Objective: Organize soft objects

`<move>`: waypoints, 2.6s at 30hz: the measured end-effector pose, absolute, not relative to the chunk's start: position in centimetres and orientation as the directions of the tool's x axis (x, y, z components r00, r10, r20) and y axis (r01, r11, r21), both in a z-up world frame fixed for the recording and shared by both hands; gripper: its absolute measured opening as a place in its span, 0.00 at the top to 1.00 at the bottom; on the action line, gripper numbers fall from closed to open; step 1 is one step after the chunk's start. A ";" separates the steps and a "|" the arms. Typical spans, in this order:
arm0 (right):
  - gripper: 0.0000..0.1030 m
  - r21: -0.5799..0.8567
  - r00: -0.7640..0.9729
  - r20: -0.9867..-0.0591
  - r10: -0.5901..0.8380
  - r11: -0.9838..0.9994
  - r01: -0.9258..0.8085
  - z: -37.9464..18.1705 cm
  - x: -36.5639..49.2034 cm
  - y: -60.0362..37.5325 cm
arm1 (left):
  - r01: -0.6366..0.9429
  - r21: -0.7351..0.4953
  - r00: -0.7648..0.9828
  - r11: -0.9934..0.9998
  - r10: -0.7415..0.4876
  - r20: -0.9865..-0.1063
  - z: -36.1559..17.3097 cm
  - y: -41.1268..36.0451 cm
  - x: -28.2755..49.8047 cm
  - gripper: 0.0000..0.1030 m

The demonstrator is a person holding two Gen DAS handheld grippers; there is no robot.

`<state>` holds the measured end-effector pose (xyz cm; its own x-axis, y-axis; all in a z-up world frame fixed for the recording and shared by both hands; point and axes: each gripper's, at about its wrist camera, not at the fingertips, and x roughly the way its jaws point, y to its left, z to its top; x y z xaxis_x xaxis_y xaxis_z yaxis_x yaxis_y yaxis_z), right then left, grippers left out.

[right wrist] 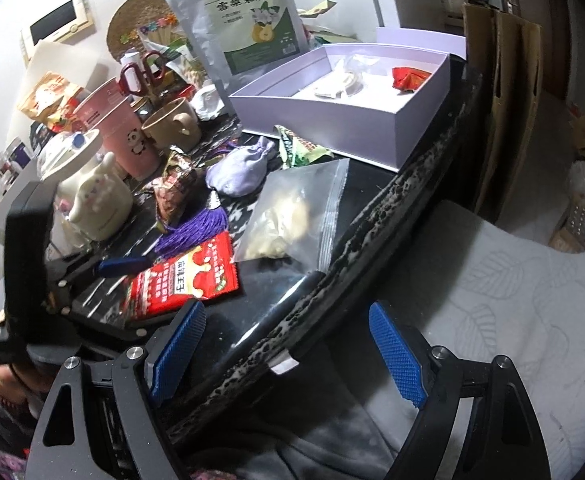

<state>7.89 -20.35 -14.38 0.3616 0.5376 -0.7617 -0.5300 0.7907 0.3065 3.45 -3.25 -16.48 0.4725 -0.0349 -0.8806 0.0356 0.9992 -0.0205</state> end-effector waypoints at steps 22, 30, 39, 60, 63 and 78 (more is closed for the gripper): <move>0.17 0.330 0.342 -0.770 0.539 0.795 -0.510 -15.2 9.3 -20.5 | -0.190 -0.016 0.477 0.982 0.078 -0.875 -16.8 -3.9 1.8 0.25; 0.17 0.317 0.337 -0.776 0.534 0.791 -0.523 -15.3 10.3 -19.4 | -0.164 -0.074 0.521 0.984 0.022 -0.854 -16.1 -3.4 2.3 0.54; 0.17 0.270 0.343 -0.782 0.520 0.779 -0.566 -15.6 12.1 -16.2 | -0.171 -0.093 0.573 0.981 0.023 -0.819 -13.0 -3.5 0.5 0.54; 0.38 0.067 0.477 -0.773 0.418 0.801 -0.594 -16.8 13.2 -12.4 | -0.223 -0.171 0.590 0.960 -0.006 -0.808 -12.7 -2.3 0.9 0.54; 0.59 0.058 0.485 -0.768 0.419 0.799 -0.599 -16.7 12.7 -12.5 | -0.224 -0.167 0.589 0.960 -0.003 -0.808 -12.7 -2.4 0.7 0.54; 0.67 0.206 0.447 -0.734 0.511 0.795 -0.570 -14.4 8.9 -17.0 | -0.196 -0.153 0.622 0.968 0.002 -0.783 -11.5 -3.7 -0.7 0.54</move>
